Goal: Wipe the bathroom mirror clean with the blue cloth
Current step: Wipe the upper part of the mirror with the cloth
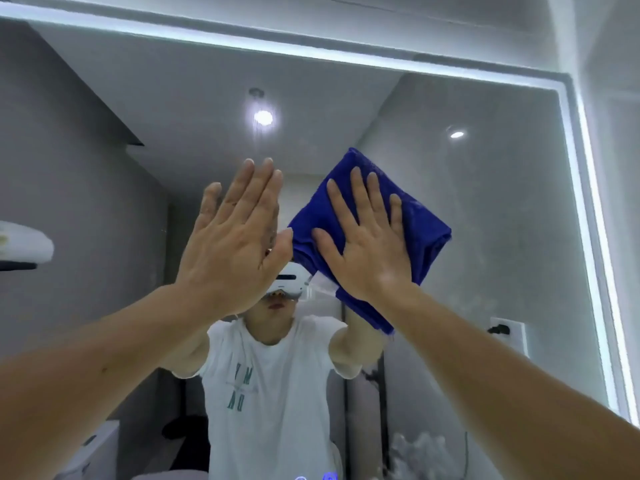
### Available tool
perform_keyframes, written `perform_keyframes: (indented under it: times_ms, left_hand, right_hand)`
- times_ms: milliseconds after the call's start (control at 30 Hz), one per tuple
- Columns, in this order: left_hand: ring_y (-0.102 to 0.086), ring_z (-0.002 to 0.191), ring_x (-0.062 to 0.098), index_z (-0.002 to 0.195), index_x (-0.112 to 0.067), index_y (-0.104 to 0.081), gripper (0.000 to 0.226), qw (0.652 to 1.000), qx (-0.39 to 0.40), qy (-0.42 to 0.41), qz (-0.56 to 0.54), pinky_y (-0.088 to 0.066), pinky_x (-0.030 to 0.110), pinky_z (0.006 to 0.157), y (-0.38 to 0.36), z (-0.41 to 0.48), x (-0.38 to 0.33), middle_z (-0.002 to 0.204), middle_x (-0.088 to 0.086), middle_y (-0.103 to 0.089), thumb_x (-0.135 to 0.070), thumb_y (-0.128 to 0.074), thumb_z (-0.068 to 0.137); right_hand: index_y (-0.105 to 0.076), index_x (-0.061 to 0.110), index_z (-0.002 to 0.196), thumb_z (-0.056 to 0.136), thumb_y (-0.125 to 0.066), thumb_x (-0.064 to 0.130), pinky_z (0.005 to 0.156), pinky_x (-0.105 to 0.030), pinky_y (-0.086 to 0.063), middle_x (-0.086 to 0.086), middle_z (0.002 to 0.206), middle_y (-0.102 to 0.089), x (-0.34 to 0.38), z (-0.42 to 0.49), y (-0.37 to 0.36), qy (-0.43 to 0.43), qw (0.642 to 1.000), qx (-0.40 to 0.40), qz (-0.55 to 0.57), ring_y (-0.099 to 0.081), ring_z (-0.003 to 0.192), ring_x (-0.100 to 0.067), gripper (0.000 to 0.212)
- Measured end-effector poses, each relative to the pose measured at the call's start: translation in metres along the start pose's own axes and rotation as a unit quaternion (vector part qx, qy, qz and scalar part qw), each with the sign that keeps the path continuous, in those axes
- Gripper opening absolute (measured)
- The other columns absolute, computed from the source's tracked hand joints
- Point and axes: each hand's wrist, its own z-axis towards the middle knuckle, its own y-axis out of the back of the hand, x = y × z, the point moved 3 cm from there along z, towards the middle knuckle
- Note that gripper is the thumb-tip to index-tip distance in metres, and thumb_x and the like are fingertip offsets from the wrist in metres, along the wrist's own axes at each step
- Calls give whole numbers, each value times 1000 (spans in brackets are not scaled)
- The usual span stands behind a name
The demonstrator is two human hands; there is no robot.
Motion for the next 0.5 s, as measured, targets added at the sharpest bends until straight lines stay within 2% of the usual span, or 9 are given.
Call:
perform_keyframes:
  times_ms: [167,300,500]
  left_hand:
    - [14,151,11,158,-15,-2,69,998,40,7,-50,1,44,123,-8,-31,-22,166,-2,7,-49,-7,98]
    - [11,152,12,158,-14,-6,67,997,46,-14,-68,5,41,123,-17,-52,-40,166,0,3,-48,-11,100]
    - [2,153,15,157,-11,-14,67,996,49,-14,-72,2,41,124,-28,-81,-57,165,3,-7,-45,-20,100]
  right_hand:
    - [-6,29,155,99,-15,62,119,-52,-2,-5,163,-4,2,-54,-8,2,1000,19,-14,3,150,-23,66]
    - [-8,29,155,98,-15,62,118,-55,-7,-7,163,-4,2,-86,-13,2,999,31,-28,3,150,-24,66]
    - [-12,28,154,97,-20,60,118,-57,-8,-10,162,-7,4,-124,-21,-4,999,26,-26,0,150,-27,66]
